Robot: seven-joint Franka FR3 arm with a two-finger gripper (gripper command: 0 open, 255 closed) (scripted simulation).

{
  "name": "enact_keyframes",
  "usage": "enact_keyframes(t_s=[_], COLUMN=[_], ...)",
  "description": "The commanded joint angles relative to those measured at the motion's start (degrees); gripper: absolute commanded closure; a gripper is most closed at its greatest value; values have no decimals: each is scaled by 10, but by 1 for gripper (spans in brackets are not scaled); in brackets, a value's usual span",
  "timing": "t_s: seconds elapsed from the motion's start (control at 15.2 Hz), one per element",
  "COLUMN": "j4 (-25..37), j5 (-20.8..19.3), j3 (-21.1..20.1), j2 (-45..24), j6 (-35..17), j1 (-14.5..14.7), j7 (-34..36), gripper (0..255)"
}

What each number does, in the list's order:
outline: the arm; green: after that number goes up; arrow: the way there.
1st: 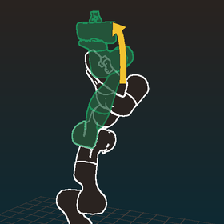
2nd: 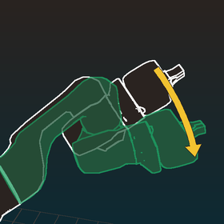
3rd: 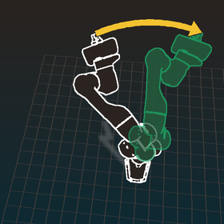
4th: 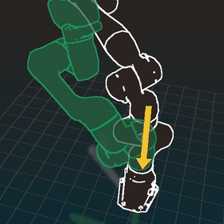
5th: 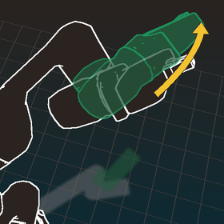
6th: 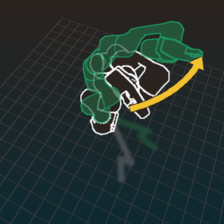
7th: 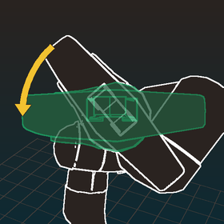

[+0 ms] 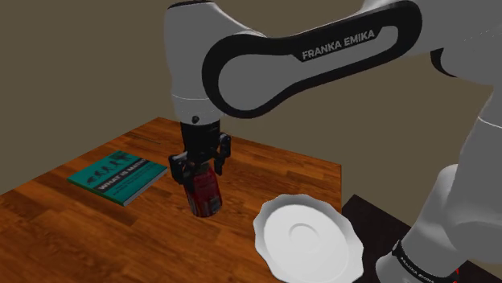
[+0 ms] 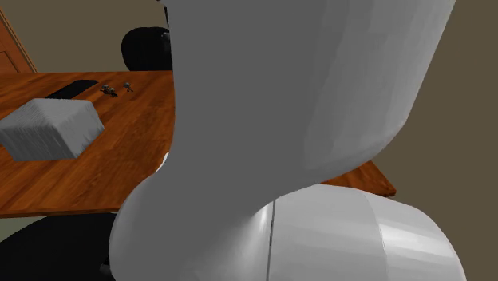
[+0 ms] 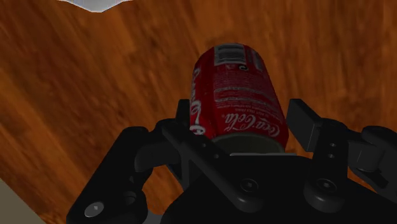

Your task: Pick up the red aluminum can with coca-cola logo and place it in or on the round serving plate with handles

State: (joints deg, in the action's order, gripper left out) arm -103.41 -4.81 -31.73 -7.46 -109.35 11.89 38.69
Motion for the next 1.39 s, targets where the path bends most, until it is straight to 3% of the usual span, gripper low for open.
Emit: enact_keyframes(t_s=[0.0,0.26,0.66,1.32], j4=[-48,-149,-275,-436], j5=[27,86,152,186], j3=[-1,12,51,128], j2=[49,158,314,570], j6=[-7,-14,6,107], j1=[-10,-18,0,52], j7=[-17,-61,-120,-175], gripper=[255,255,255,255])
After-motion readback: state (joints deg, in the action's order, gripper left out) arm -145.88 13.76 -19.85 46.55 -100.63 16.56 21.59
